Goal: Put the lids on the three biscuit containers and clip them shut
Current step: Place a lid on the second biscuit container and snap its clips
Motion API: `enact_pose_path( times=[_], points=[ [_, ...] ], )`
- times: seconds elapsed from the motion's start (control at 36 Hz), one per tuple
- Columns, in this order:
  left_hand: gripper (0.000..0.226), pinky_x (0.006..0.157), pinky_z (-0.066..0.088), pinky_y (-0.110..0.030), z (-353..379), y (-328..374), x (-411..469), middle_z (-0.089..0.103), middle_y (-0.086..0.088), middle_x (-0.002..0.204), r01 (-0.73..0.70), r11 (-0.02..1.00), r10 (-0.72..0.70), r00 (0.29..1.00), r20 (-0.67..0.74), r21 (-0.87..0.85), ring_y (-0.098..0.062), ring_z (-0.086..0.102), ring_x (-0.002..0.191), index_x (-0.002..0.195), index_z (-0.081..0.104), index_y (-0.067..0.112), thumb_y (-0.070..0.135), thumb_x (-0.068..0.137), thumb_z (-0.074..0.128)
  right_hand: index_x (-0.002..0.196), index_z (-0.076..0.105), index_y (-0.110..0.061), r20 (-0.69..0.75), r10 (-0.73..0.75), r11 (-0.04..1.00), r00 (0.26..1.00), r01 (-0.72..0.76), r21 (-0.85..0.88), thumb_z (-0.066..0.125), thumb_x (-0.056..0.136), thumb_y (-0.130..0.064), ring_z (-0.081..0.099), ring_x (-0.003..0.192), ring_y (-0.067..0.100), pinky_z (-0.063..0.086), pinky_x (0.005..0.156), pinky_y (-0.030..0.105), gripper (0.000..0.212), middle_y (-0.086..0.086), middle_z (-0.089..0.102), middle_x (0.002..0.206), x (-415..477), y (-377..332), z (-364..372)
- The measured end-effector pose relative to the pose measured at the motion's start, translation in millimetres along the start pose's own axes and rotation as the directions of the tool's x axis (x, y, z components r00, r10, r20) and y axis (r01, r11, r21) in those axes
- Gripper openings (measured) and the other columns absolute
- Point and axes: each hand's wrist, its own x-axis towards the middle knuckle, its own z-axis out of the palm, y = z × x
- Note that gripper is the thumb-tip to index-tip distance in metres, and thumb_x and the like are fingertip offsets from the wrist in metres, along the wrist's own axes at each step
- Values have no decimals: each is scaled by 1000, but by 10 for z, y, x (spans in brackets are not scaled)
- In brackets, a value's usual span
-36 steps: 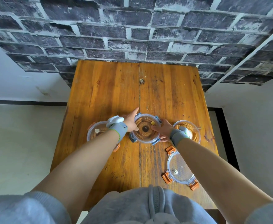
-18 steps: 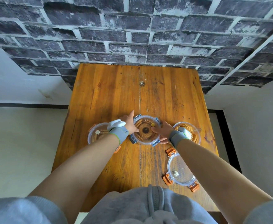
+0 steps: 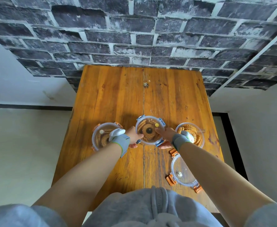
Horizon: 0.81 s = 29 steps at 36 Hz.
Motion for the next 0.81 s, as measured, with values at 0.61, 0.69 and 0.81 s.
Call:
enact_pose_path(
  times=[0.61, 0.69, 0.81],
  points=[
    [50, 54, 49, -29, -10, -16, 303, 66, -14, 50, 106, 993, -104, 993, 63, -44, -13, 54, 26, 128, 43, -6, 28, 93, 55, 129, 46, -7, 71, 17, 999, 997, -20, 38, 54, 92, -36, 61, 95, 31, 59, 51, 35, 47, 20, 54, 131, 36, -21, -13],
    [47, 43, 50, -27, 23, -2, 251, 66, -23, 103, 86, 988, -77, 995, 68, -127, -12, 57, 28, 132, 40, -4, 22, 95, 52, 130, 45, -8, 69, 19, 999, 997, -21, 38, 54, 92, -36, 61, 94, 32, 58, 48, 33, 48, 19, 52, 132, 39, -24, -15],
    [43, 31, 50, -20, 65, -1, 202, 50, -19, 110, 80, 958, -63, 996, 70, -276, -22, 57, 55, 133, 39, -4, 13, 96, 51, 131, 44, -7, 71, 19, 999, 997, -22, 37, 54, 92, -36, 63, 81, 28, 58, 46, 33, 49, 19, 52, 132, 59, -25, -13]
  ],
)
